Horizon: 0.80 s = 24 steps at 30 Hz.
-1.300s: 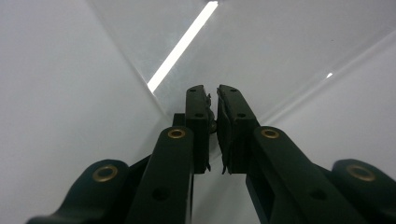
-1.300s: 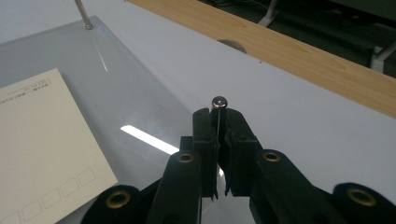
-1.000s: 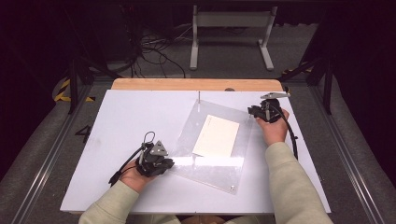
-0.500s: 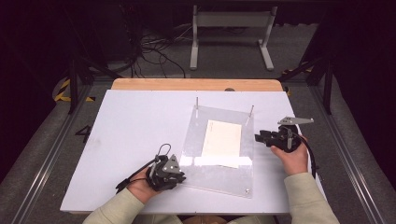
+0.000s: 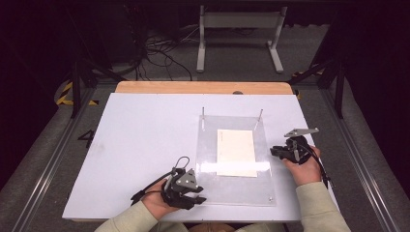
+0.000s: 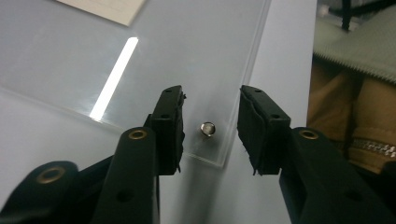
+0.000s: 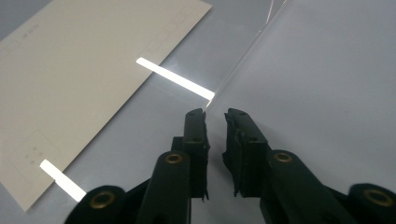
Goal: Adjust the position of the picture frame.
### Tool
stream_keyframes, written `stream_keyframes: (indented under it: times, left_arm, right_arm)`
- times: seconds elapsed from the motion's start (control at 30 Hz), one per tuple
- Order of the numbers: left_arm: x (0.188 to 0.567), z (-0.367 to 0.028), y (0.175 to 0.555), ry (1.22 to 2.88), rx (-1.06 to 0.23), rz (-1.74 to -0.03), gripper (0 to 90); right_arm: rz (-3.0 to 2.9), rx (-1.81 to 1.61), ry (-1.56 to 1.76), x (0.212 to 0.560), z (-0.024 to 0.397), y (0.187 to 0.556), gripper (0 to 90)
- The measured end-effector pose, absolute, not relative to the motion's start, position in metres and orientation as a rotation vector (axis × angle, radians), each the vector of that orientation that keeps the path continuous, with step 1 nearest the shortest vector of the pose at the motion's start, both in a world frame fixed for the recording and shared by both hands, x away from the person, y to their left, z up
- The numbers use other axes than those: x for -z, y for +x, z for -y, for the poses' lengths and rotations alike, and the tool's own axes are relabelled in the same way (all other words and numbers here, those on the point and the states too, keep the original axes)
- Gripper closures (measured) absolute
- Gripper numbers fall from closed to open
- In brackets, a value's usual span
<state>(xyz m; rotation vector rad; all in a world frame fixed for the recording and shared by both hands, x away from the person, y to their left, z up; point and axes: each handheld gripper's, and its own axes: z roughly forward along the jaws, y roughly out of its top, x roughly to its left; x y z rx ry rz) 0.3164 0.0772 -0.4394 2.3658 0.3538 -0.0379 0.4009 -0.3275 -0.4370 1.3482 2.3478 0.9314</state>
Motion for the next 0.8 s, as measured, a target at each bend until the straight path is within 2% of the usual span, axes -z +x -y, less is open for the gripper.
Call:
stream_keyframes:
  times: [0.07, 0.17, 0.37, 0.8]
  left_arm:
    - [0.435, -0.086, 0.322, 2.309, 0.041, -0.415, 56.8]
    - [0.429, -0.108, 0.334, 2.206, 0.034, -0.536, 56.2]
    - [0.428, -0.135, 0.350, 2.113, 0.002, -0.690, 56.3]
    - [0.431, -0.144, 0.357, 2.123, -0.045, -0.715, 56.2]
  right_arm:
    - [-2.371, -0.910, 1.335, 0.441, 0.324, 0.403, 81.6]
    - [-2.389, -0.927, 1.289, 0.443, 0.319, 0.406, 89.3]
    - [-2.419, -0.877, 1.214, 0.442, 0.306, 0.409, 89.5]
    - [-2.486, -0.968, 1.083, 0.447, 0.252, 0.418, 89.4]
